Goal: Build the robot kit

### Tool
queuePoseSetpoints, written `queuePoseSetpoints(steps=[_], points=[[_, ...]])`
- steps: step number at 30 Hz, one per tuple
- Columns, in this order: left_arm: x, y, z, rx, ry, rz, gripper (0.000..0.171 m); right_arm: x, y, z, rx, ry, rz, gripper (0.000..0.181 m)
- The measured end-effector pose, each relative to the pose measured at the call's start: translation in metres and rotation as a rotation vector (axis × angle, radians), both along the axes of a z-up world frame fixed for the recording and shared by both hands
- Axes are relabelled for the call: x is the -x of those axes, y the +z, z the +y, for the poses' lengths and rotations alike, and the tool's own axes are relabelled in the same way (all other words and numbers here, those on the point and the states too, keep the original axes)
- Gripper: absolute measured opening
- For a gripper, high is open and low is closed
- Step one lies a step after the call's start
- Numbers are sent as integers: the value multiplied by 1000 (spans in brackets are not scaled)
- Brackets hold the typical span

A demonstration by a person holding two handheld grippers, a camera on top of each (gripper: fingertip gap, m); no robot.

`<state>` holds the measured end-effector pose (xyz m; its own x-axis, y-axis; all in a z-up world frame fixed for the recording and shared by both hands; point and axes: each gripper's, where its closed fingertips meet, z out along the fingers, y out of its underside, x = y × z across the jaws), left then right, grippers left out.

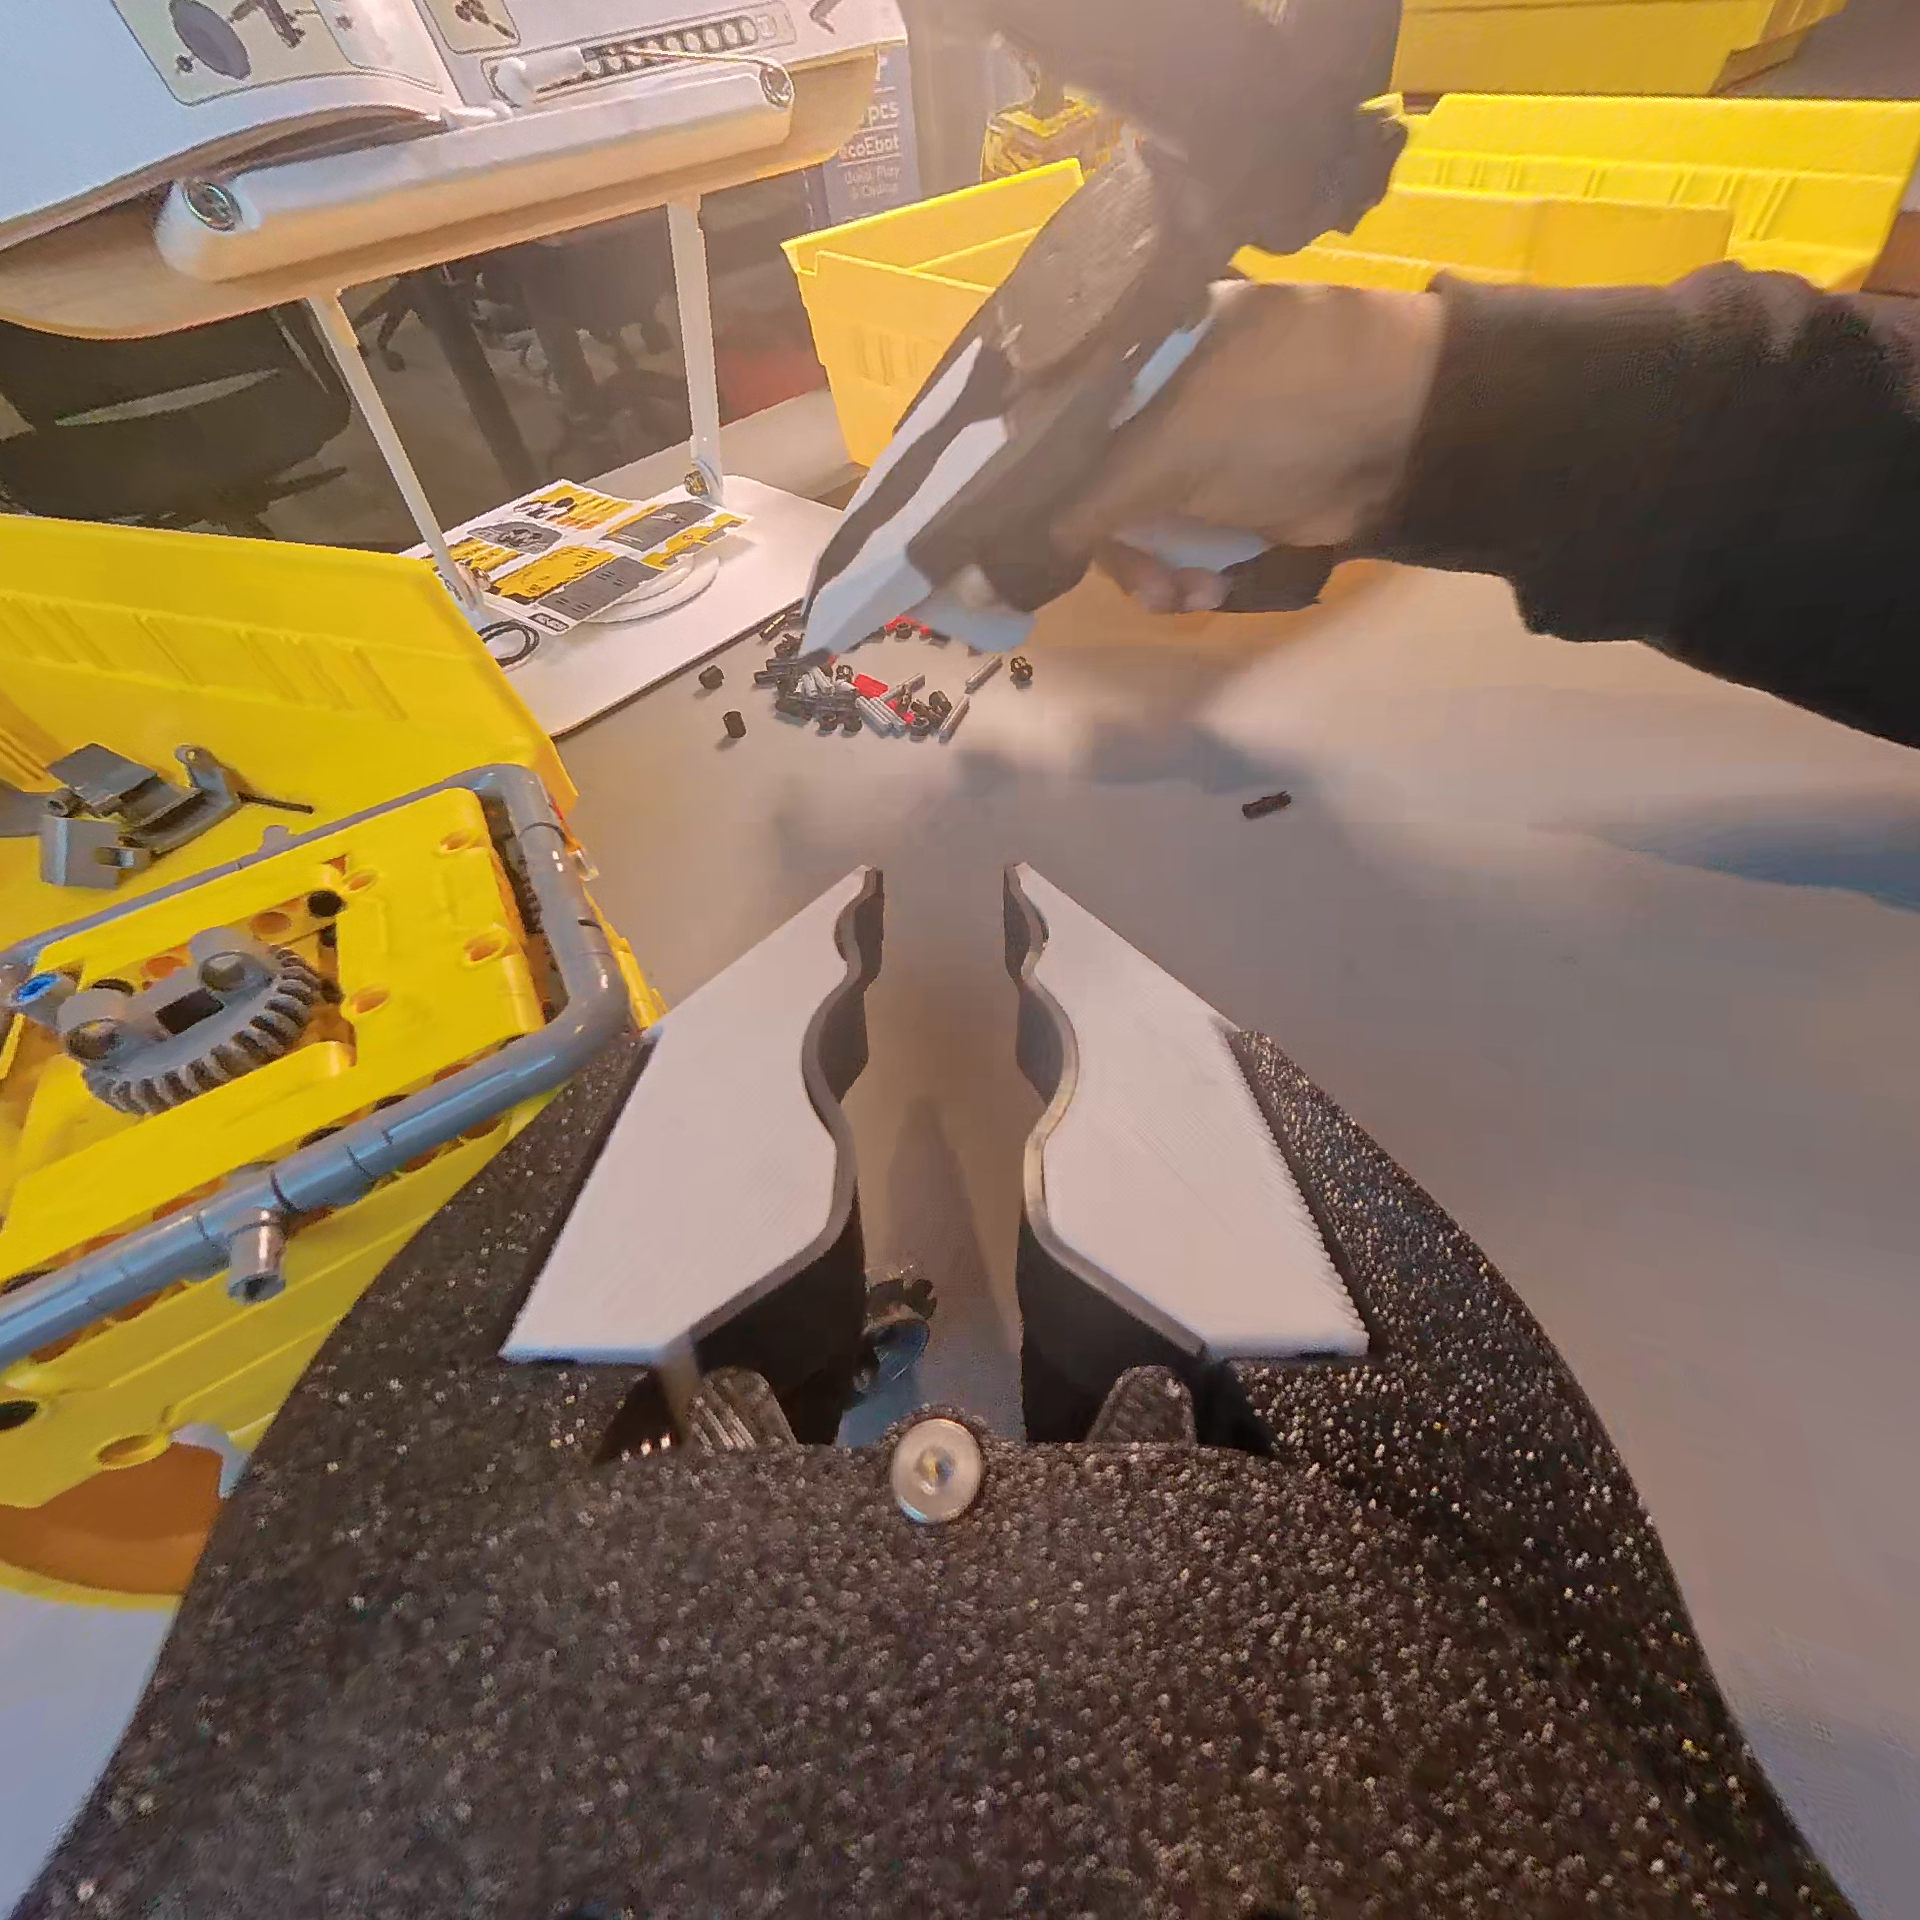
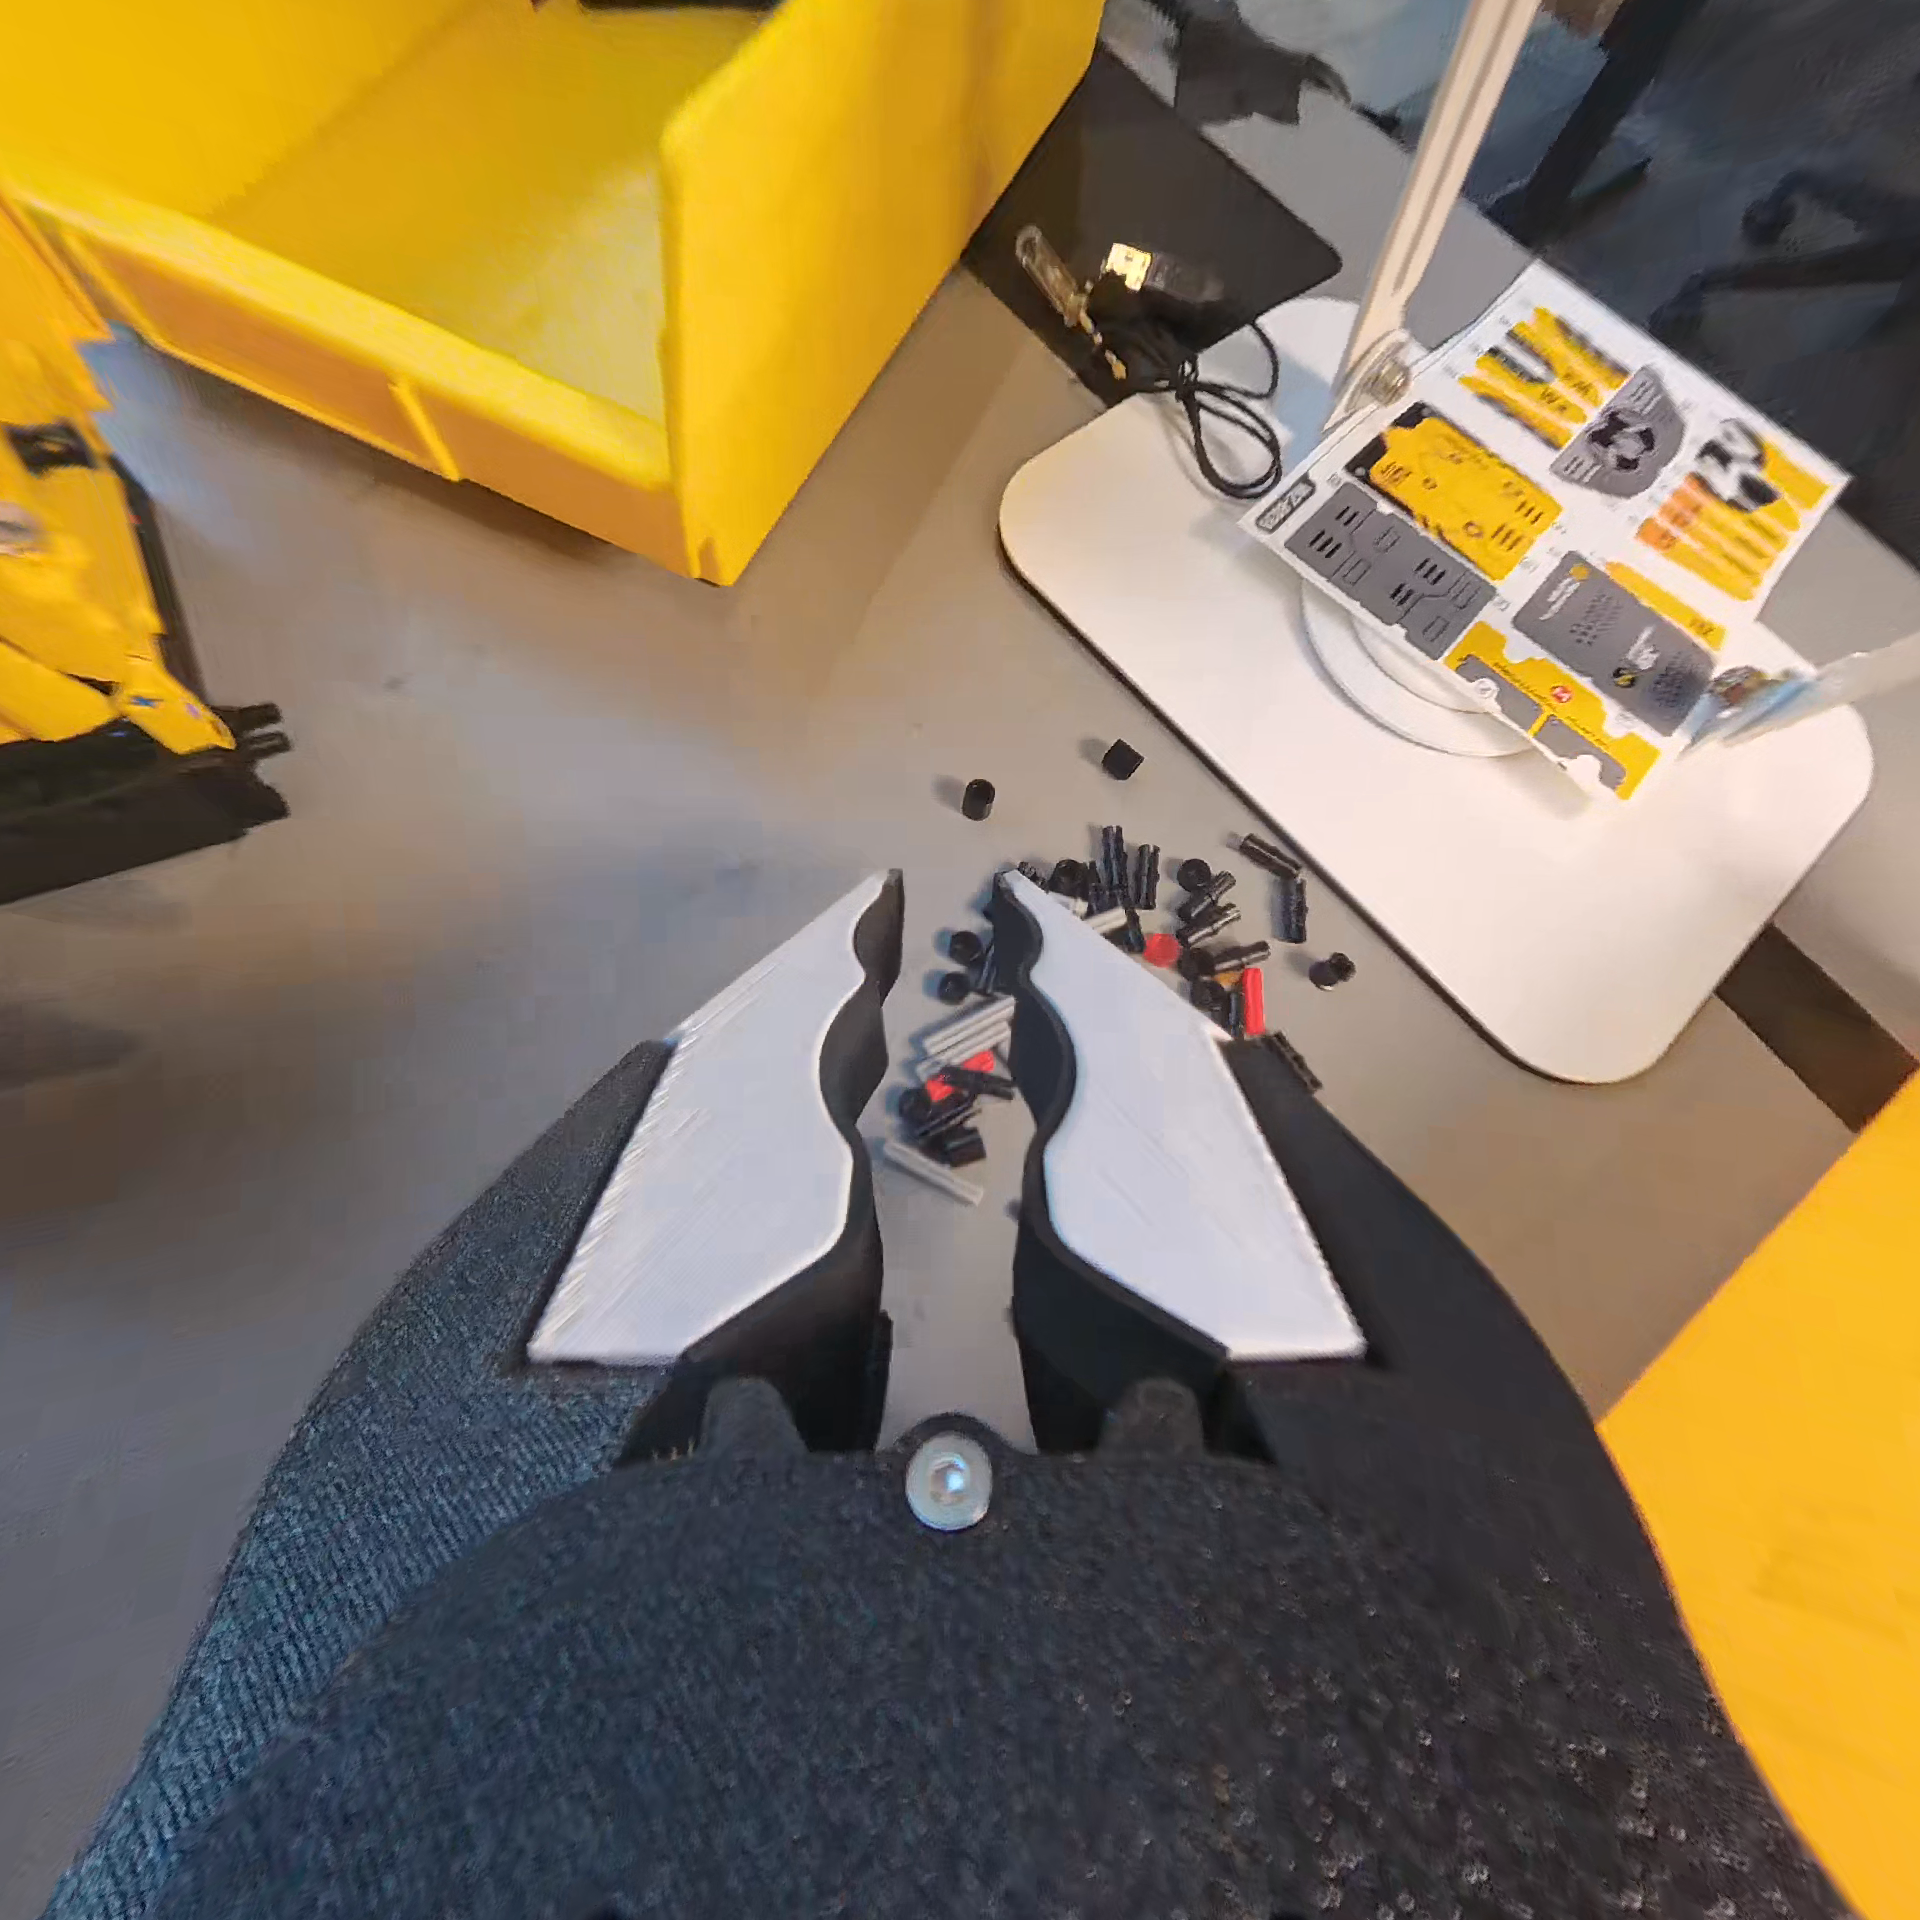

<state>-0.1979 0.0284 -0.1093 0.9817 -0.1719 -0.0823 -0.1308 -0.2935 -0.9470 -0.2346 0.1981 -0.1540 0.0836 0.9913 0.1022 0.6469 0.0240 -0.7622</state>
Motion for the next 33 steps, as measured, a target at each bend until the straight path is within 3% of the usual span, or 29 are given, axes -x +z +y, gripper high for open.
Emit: queuePoseSetpoints(steps=[7, 22, 33], points=[[-2, 1, -1, -2, -19, -18, 21, 10, -30, 15, -10, 2, -132, 13], [-3, 4, -4, -13, -41, -48, 21, 13, -36, 10, -41, 46, -193, 10], [-4, 5, -5, -13, -48, -54, 21, 14, -38, 7, 49, 113, -206, 5]])
